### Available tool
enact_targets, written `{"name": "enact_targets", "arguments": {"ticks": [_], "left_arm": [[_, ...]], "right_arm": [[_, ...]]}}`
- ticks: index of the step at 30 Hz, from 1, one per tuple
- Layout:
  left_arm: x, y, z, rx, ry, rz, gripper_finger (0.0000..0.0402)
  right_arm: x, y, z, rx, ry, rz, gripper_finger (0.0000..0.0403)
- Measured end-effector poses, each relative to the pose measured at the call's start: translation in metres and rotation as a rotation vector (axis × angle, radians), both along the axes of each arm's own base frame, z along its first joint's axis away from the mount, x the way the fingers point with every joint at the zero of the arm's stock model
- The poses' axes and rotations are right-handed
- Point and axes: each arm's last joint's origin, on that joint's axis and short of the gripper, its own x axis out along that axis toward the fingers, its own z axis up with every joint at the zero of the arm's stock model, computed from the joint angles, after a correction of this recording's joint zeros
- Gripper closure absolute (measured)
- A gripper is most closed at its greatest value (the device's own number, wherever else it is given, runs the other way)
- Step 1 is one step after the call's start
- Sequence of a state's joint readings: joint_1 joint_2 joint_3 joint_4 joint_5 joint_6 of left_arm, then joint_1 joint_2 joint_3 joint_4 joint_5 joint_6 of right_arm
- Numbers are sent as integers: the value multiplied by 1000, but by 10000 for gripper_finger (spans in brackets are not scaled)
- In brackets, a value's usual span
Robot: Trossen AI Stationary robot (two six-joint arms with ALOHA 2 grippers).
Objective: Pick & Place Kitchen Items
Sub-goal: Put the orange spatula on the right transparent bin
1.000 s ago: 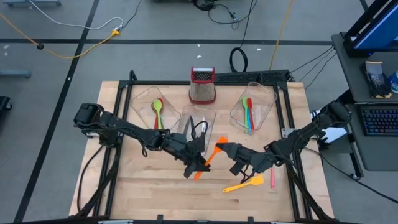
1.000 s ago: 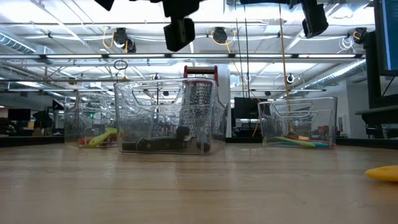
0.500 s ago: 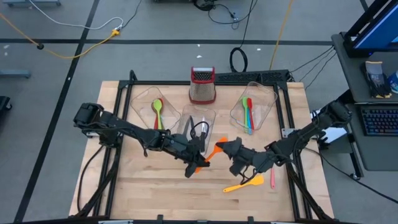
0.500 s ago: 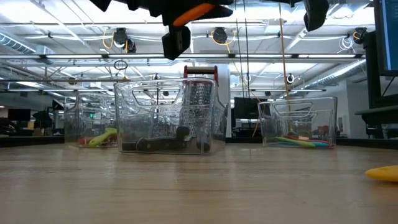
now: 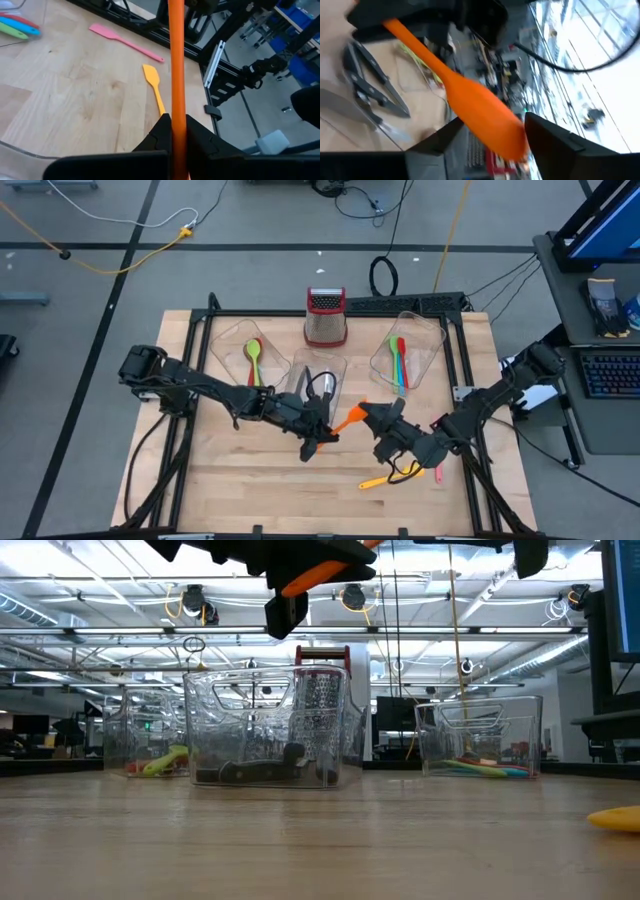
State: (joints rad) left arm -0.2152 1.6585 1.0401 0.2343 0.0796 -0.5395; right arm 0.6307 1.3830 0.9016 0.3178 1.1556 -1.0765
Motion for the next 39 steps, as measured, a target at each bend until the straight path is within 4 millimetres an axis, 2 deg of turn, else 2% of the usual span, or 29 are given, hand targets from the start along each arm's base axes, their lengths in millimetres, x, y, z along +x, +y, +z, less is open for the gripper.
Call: {"name": "enact_targets", "arguments": {"ticks": [8,13,18,22,31,36,39], "left_arm": [[1,2,0,26,-6,31,389],[2,4,3,81,-50,77,389],[4,6,8,176,-131,110,389],[5,4,13,265,-199,126,389],[3,-5,18,440,-258,164,389],[1,-12,18,466,-263,153,389],[1,-15,18,474,-266,143,389]], "right_arm": [[-9,-1,1,5,-94,-281,166],[-12,2,1,89,-174,-302,154],[-12,2,1,257,-304,-304,159],[-10,4,0,412,-359,-219,164],[3,3,3,716,-356,53,165],[12,-8,11,739,-409,75,165],[18,-14,15,780,-421,155,165]]}}
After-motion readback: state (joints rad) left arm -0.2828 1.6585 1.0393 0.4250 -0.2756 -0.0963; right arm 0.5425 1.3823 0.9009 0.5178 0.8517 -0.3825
